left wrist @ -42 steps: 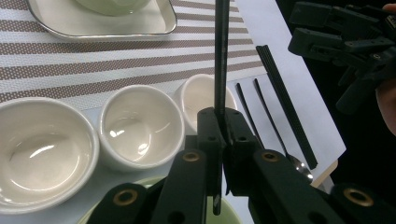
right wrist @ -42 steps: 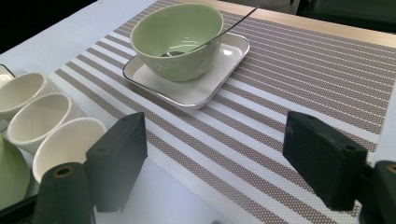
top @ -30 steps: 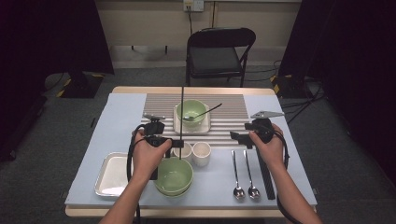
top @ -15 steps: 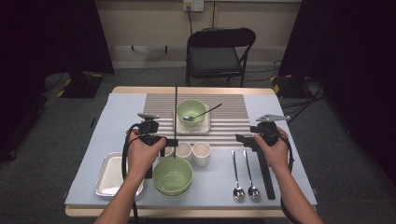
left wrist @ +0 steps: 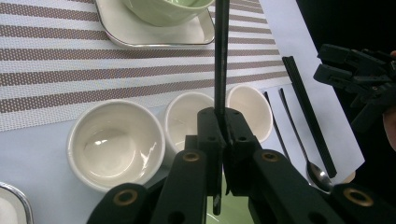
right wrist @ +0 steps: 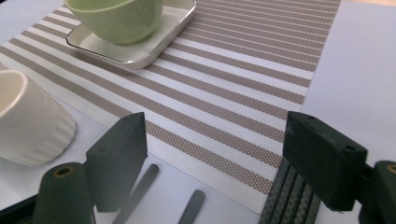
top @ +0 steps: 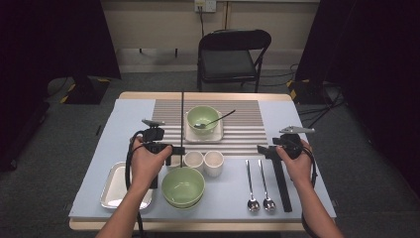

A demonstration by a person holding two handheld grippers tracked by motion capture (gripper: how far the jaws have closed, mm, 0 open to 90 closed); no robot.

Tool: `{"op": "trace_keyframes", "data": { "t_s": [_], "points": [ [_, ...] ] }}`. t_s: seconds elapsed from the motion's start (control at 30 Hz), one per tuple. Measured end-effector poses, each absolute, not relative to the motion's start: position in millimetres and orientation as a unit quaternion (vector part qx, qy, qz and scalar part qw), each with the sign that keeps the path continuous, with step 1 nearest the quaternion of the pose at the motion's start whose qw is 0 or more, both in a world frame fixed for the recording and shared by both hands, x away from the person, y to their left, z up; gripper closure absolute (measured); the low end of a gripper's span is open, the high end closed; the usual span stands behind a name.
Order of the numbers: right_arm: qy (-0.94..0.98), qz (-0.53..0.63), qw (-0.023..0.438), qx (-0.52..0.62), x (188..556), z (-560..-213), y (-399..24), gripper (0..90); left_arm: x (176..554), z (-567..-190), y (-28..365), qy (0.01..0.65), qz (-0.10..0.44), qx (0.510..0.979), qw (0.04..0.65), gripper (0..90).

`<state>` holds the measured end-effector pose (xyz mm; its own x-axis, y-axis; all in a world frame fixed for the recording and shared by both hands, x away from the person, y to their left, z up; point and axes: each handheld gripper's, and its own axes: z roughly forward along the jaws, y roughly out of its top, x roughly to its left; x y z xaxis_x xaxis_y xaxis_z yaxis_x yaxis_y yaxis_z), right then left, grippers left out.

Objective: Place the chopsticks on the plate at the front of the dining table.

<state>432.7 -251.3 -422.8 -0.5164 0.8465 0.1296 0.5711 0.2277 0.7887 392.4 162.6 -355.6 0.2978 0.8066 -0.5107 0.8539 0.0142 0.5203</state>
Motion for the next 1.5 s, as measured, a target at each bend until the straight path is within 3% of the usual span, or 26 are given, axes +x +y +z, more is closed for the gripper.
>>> {"op": "trace_keyframes", "data": {
  "t_s": [1.5],
  "points": [
    [0.742,0.395,0.191,0.507,423,-456,-300,22.5,424,-357,170,0.611,-0.033,0.695,0.377,87.2]
  ]
}}
